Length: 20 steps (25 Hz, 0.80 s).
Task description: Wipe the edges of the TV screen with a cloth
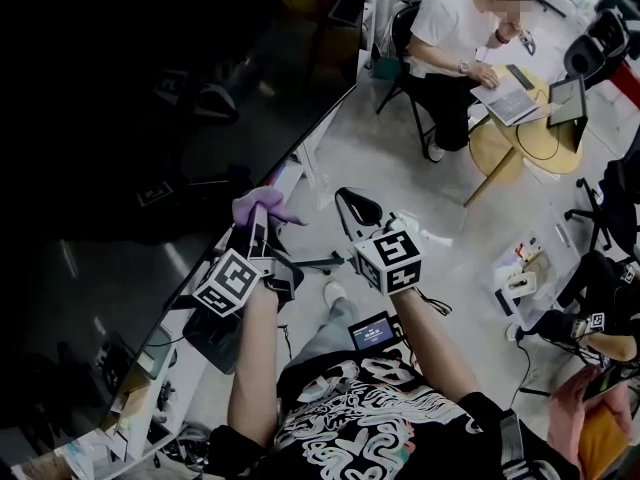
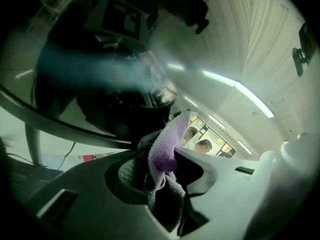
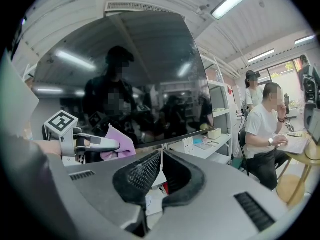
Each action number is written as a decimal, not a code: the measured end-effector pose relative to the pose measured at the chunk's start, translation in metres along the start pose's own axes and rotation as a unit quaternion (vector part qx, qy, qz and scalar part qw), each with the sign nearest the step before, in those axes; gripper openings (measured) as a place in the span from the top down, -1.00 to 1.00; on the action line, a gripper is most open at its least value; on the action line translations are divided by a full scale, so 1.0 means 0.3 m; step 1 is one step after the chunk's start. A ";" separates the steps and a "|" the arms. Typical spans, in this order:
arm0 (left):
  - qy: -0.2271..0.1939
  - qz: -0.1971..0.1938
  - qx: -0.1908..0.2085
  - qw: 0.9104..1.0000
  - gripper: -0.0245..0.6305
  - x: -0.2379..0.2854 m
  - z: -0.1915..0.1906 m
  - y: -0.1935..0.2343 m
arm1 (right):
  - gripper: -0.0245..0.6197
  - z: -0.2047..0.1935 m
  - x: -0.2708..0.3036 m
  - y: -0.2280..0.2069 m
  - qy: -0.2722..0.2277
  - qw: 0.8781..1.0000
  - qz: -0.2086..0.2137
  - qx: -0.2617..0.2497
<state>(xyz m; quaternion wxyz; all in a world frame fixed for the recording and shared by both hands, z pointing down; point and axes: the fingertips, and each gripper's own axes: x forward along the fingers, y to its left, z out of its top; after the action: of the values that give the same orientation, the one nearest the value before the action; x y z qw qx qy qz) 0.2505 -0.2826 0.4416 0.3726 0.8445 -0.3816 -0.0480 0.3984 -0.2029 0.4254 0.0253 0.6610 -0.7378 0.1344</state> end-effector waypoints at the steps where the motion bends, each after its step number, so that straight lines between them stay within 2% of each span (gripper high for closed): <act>1: 0.000 -0.002 -0.006 1.000 0.48 0.010 -0.001 -0.004 | 0.81 0.000 0.000 -0.009 -0.001 1.000 -0.001 0.002; 4: -0.002 -0.007 -0.018 1.000 0.48 0.028 0.001 -0.013 | 0.81 0.013 -0.009 -0.008 -0.008 1.000 -0.001 0.007; 10: 0.012 -0.025 -0.067 0.997 0.48 0.095 -0.030 -0.032 | 0.81 0.055 -0.012 -0.024 -0.018 1.000 -0.001 0.012; 15: 0.016 -0.038 -0.080 0.996 0.48 0.123 -0.024 -0.033 | 0.81 0.072 -0.009 -0.031 -0.022 1.000 -0.010 0.014; 20: 0.018 -0.021 -0.076 0.997 0.48 0.151 -0.047 0.017 | 0.81 0.058 -0.013 -0.061 -0.011 1.000 -0.021 -0.002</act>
<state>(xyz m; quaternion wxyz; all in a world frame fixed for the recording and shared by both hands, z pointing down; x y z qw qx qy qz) 0.2844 -0.3074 0.4645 0.4415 0.8223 -0.3523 -0.0694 0.4192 -0.2048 0.4109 0.0218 0.6779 -0.7241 0.1252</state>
